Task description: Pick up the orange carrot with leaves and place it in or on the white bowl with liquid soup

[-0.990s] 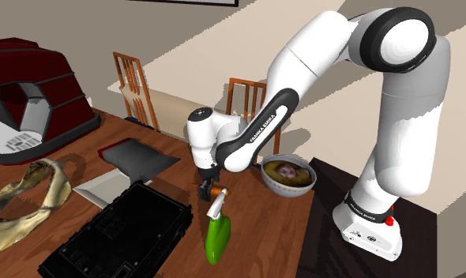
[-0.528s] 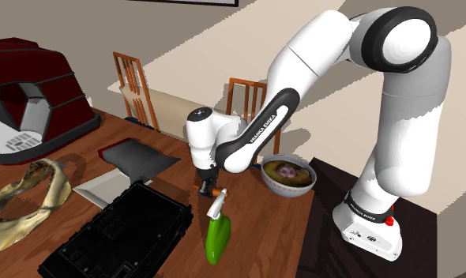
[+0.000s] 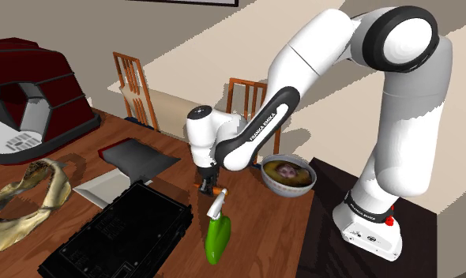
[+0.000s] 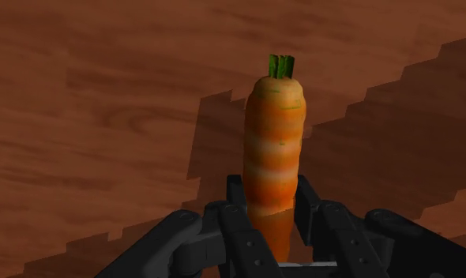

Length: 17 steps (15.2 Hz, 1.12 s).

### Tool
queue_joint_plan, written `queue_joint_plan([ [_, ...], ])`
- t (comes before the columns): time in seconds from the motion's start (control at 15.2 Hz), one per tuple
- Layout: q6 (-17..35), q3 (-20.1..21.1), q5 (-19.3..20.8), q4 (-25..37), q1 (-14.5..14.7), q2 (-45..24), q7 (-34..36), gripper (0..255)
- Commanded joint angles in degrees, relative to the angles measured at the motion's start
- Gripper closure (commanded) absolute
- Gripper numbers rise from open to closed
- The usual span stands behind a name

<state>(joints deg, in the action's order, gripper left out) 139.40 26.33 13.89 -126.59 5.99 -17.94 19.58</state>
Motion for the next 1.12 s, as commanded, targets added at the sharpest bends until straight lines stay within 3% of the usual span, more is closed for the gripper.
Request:
queue_joint_plan([
  [0.0,-1.1,0.4,-1.0,-0.2,-0.4,1.3,-0.7,255],
  [1.06,-11.7,2.8,-8.0,2.5,-2.3,10.6,-5.7,255],
])
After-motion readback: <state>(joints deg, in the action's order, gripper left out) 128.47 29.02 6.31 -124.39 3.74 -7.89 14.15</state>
